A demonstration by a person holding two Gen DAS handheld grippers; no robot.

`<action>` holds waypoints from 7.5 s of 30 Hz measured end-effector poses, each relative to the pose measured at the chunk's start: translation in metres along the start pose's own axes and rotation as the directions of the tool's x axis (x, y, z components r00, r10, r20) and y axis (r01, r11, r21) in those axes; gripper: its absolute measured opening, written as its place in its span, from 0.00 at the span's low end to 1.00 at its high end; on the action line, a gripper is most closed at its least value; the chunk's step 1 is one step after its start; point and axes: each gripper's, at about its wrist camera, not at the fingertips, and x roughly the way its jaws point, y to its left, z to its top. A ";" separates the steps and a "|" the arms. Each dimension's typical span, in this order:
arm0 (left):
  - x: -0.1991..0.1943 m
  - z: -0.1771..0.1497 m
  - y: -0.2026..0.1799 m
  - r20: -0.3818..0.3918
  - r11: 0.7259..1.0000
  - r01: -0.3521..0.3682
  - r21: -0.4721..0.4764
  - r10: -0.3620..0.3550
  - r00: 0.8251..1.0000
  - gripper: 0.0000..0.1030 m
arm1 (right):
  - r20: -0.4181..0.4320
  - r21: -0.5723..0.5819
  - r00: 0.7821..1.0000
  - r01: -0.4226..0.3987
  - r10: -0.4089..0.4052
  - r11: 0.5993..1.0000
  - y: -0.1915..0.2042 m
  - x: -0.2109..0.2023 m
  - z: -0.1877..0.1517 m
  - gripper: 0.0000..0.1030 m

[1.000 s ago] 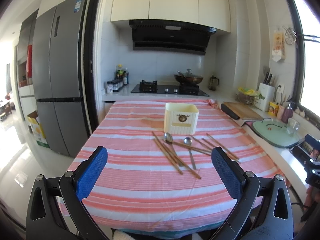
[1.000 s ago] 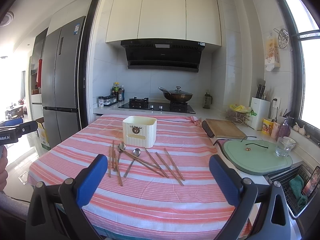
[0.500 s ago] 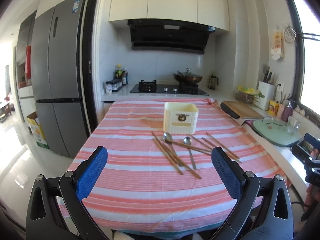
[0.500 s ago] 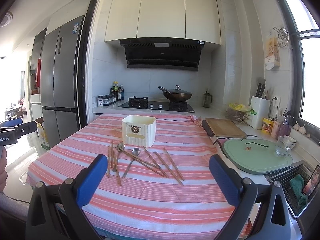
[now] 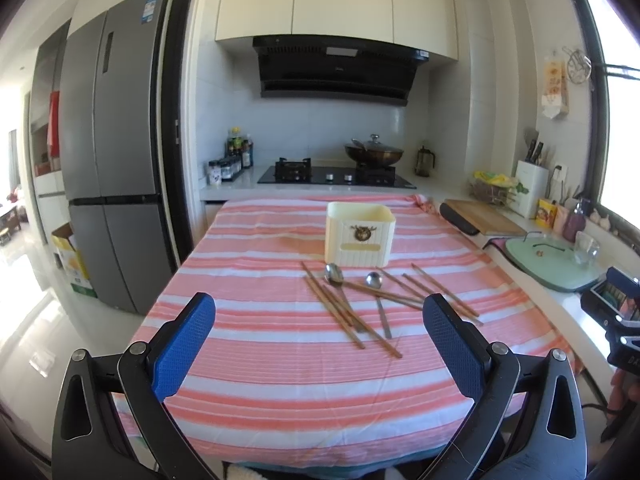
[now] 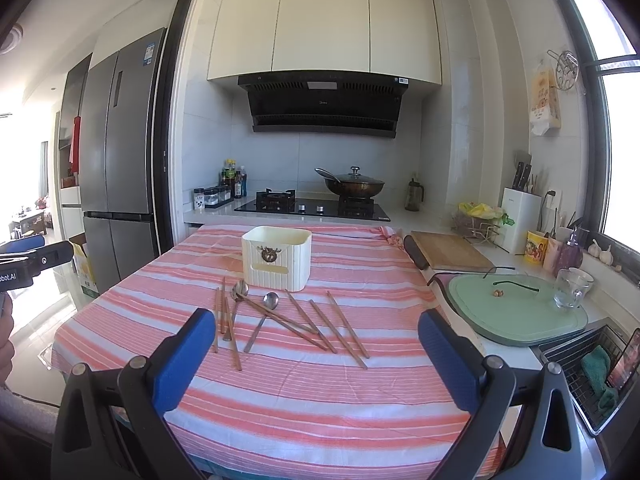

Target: Organize utensils

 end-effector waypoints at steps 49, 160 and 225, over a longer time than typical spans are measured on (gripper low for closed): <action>0.308 -0.044 0.000 -0.462 0.988 -0.141 -0.065 0.095 0.882 1.00 | -0.242 0.065 0.970 0.052 -0.035 0.997 -0.064 0.147 -0.045 1.00; 0.443 -0.025 0.079 -0.737 0.984 0.139 0.107 -0.015 0.675 0.55 | -0.791 -0.044 0.603 -0.228 0.105 0.973 -0.112 0.438 -0.051 0.22; 0.411 0.246 -0.027 -0.174 0.954 0.290 0.071 -0.275 0.946 0.04 | 0.074 -0.001 0.935 -0.348 0.347 0.938 0.003 0.441 0.197 0.06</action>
